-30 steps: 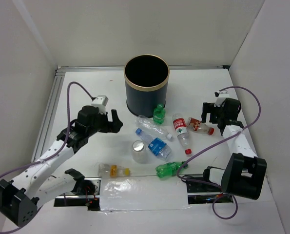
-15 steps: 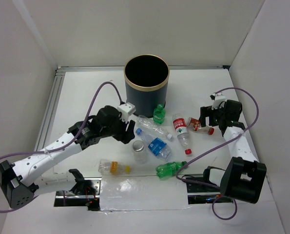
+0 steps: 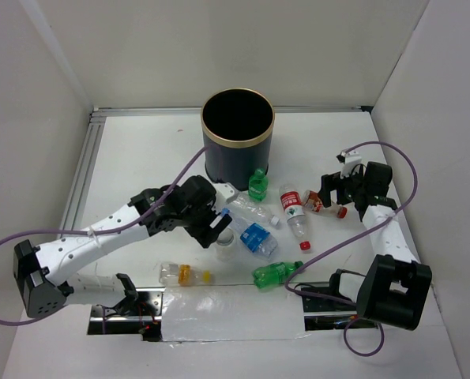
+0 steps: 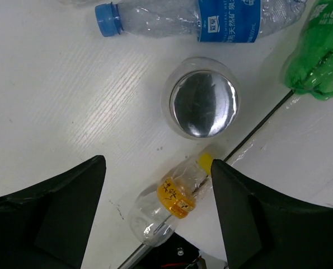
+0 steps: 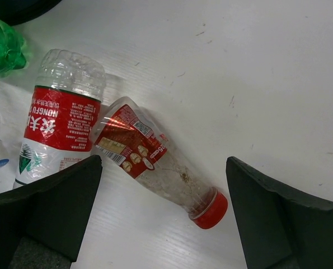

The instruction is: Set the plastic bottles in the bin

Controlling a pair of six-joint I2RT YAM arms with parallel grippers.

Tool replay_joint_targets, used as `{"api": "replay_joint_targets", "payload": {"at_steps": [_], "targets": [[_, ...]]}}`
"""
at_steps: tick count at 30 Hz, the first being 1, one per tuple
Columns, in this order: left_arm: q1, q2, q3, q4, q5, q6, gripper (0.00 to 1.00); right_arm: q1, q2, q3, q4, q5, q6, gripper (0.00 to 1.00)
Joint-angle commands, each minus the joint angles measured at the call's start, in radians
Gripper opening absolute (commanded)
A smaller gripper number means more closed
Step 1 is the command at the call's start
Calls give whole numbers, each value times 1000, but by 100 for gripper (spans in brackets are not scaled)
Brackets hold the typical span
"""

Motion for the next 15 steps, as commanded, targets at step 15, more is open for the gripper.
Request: {"api": "replay_joint_targets", "payload": {"at_steps": [15], "targets": [[-50, 209, 13, 215, 165, 63, 99, -6, 26, 1, -25, -55, -23, 100]]}}
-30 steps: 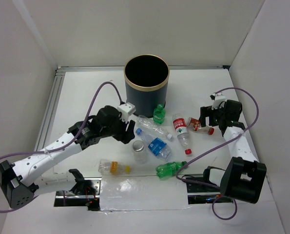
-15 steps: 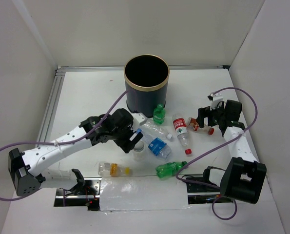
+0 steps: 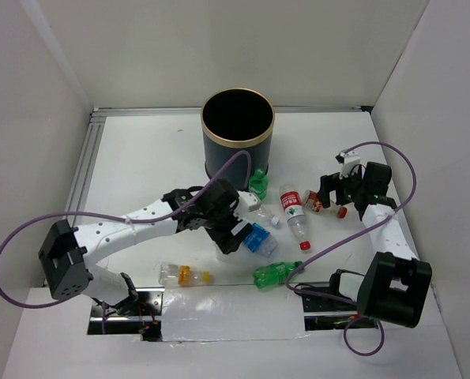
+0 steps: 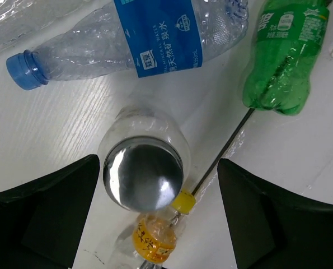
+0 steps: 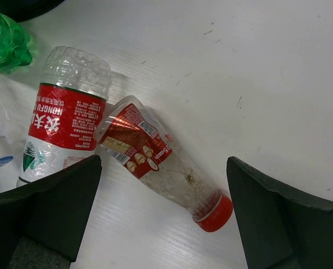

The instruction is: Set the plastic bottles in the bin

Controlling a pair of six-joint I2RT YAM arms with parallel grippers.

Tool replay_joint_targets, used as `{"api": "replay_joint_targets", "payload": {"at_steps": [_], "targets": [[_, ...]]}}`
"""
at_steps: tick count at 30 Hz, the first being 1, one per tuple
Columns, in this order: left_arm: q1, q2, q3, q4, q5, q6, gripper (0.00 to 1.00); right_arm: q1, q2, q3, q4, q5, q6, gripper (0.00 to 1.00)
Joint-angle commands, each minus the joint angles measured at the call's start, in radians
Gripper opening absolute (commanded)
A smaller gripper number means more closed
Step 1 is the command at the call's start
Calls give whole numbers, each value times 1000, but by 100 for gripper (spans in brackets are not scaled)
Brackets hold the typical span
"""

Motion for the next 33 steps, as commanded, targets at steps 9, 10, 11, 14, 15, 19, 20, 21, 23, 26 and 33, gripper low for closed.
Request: {"api": "replay_joint_targets", "payload": {"at_steps": [9, 10, 11, 14, 15, 19, 20, 21, 23, 26, 33], "targets": [[-6, 83, -36, 114, -70, 34, 83, -6, 28, 21, -78, -94, -72, 97], [-6, 70, -36, 114, -70, 34, 58, -6, 28, 21, -101, -123, -127, 95], [-6, 58, -36, 114, -70, 34, 46, -6, 28, 33, -126, -193, -162, 84], [-6, 11, 12, 91, -80, 23, 3, -6, 28, 56, -220, -322, -299, 59], [-6, 0, 69, 78, -89, 23, 0, -6, 28, 56, -235, -345, -319, 55], [18, -57, 274, 55, -99, 23, 0, -6, 17, 66, -201, -488, -350, 82], [44, -57, 318, 55, -108, 23, 0, 7, 17, 66, -185, -528, -350, 94], [64, -57, 401, 67, -108, 23, 0, 19, 17, 66, -156, -537, -350, 100], [110, -57, 467, 116, -108, 32, 0, 54, 42, 79, -117, -522, -300, 100], [222, -45, 533, 300, -62, -9, 0, 123, 149, 154, -158, -488, -299, 100], [359, 107, 610, 620, -135, -166, 2, 226, 248, 246, -90, -452, -152, 63]]}}
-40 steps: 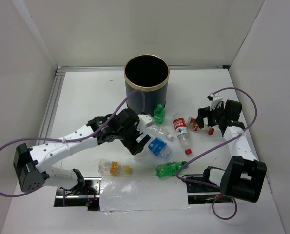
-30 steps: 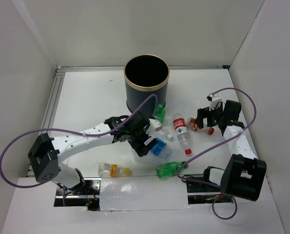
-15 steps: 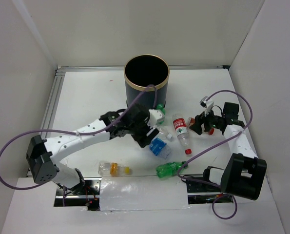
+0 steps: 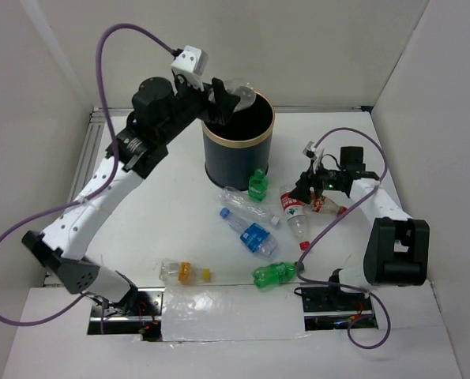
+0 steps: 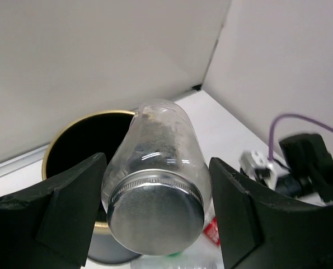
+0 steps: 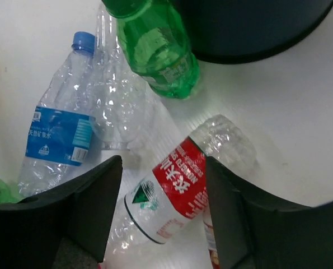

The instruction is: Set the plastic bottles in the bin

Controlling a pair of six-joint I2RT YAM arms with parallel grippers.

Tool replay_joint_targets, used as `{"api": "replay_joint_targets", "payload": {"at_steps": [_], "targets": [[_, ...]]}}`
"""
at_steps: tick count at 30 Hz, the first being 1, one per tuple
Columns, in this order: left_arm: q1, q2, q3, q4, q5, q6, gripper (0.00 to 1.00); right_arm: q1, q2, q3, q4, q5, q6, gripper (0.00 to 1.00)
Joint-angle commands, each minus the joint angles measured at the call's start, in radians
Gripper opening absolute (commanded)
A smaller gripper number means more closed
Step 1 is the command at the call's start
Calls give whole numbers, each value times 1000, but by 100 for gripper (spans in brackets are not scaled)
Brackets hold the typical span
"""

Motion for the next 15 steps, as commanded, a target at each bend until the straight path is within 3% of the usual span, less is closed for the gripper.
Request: {"api": "replay_joint_targets", "payload": {"at_steps": [1, 3, 5, 7, 8, 11, 15], "targets": [[24, 116, 68, 169, -48, -75, 2, 67, -8, 44, 105, 17, 107, 69], [35, 207, 117, 131, -96, -86, 5, 98, -8, 53, 159, 47, 194, 86], [46, 248, 148, 51, -132, -95, 17, 138, 18, 54, 219, 74, 235, 100], [57, 259, 130, 34, -133, -108, 35, 171, 32, 54, 259, 89, 278, 100], [69, 259, 92, 34, -143, -108, 58, 184, 46, 54, 297, 104, 306, 100], [78, 238, 53, 16, -155, -131, 85, 222, 72, 54, 356, 155, 317, 100], [68, 164, 38, -41, -214, -149, 93, 260, 87, 46, 450, 198, 393, 100]]}}
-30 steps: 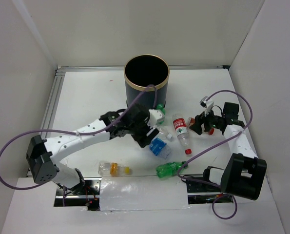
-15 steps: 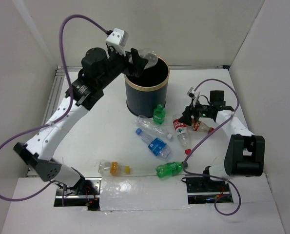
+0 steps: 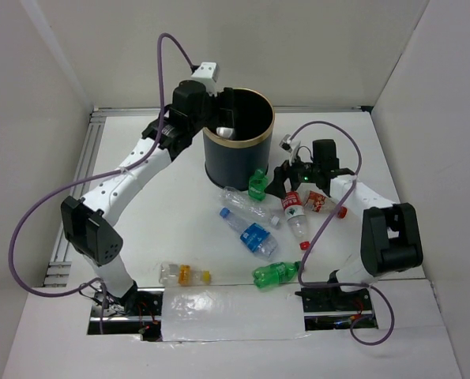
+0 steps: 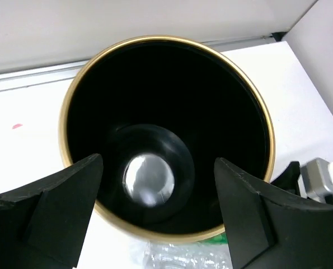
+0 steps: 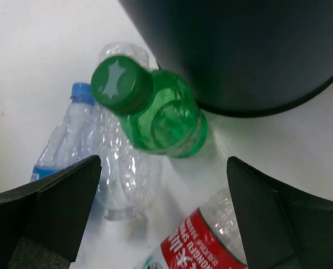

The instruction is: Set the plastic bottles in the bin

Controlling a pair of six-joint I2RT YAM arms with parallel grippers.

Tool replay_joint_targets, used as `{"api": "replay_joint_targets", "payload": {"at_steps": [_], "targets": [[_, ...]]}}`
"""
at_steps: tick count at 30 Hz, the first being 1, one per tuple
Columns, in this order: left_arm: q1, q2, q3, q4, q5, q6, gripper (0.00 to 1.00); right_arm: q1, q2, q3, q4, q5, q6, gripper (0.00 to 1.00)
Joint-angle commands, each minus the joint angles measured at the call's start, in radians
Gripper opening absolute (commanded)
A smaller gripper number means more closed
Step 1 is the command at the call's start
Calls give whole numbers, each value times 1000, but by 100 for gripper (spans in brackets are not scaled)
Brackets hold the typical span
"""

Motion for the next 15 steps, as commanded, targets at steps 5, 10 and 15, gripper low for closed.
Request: {"api": "replay_joint_targets", "payload": {"at_steps": [5, 10, 15], "targets": [[-72, -337, -186, -9, -182, -161, 94, 109, -3, -46, 303, 191, 158, 100], [-186, -586, -478, -182, -305, -486, 96, 160, 34, -57, 367, 196, 167, 100], [-365, -761, -694, -526, -392, -1115, 96, 189, 45, -116, 431, 243, 171, 71]]}}
